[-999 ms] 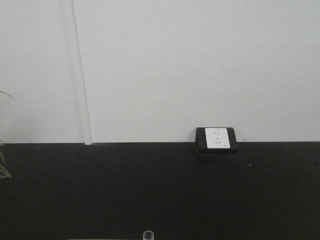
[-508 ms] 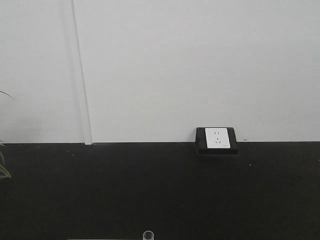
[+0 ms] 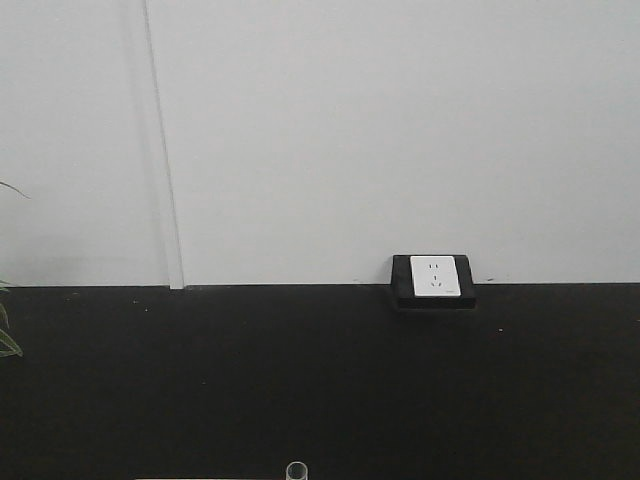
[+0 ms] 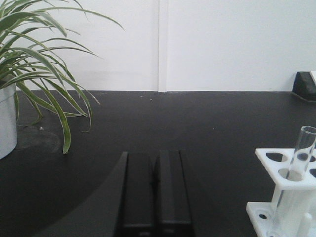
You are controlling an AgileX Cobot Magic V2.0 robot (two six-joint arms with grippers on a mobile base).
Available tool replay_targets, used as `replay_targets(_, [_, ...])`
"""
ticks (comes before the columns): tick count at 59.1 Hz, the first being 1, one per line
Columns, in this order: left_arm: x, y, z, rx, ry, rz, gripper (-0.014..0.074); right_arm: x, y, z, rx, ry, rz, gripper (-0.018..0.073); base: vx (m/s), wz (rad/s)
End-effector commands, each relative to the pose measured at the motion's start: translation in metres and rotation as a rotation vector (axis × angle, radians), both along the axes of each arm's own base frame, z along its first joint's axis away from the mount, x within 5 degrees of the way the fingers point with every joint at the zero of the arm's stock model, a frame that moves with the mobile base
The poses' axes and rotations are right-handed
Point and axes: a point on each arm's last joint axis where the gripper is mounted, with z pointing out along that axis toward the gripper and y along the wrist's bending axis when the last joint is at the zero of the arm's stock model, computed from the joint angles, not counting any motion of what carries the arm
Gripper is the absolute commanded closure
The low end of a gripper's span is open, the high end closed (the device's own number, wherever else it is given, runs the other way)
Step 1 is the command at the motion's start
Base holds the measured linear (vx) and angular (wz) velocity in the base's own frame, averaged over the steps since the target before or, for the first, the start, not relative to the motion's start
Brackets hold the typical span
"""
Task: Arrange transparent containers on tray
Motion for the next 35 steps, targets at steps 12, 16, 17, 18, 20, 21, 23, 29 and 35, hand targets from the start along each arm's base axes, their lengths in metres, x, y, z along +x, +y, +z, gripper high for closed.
replay_targets(12, [0.001, 0.001, -0.003, -0.01, -0.065, 0.007, 0.0603, 0.004, 0.005, 0.015, -0.067, -0.183, 0.063, 0.0571, 0.0, 0.0])
replay_targets(16, [0.001, 0.001, -0.002, -0.01, -0.076, 0.007, 0.0603, 0.004, 0.005, 0.016, -0.067, -0.19, 0.065, 0.0571, 0.0, 0.0])
replay_targets(17, [0.001, 0.001, -0.002, -0.01, -0.081, 0.007, 0.0603, 0.004, 0.005, 0.016, -0.067, -0.192, 0.066, 0.0571, 0.0, 0.0])
replay_targets(18, [0.001, 0.001, -0.001, -0.009, -0.088, 0.008, 0.0603, 0.004, 0.005, 0.016, -0.067, -0.192, 0.066, 0.0571, 0.0, 0.0])
replay_targets(20, [0.001, 0.001, -0.001, -0.009, -0.088, 0.008, 0.0603, 0.004, 0.005, 0.016, -0.068, -0.195, 0.067, 0.0571, 0.0, 0.0])
replay_targets(21, [0.001, 0.001, -0.001, -0.009, -0.088, 0.008, 0.0603, 0.004, 0.005, 0.016, -0.068, -0.197, 0.067, 0.0571, 0.0, 0.0])
replay_targets(23, [0.001, 0.001, -0.001, -0.009, -0.094, 0.008, 0.0603, 0.004, 0.006, 0.017, -0.066, -0.206, 0.07, 0.0571, 0.0, 0.0])
replay_targets(29, [0.001, 0.001, 0.001, -0.008, -0.11, 0.009, 0.0603, 0.004, 0.007, 0.022, -0.065, -0.26, 0.088, 0.057, 0.0, 0.0])
replay_targets(35, [0.001, 0.001, 0.005, -0.008, -0.151, 0.011, 0.0603, 0.003, 0.01, 0.03, -0.063, -0.352, 0.118, 0.057, 0.0, 0.0])
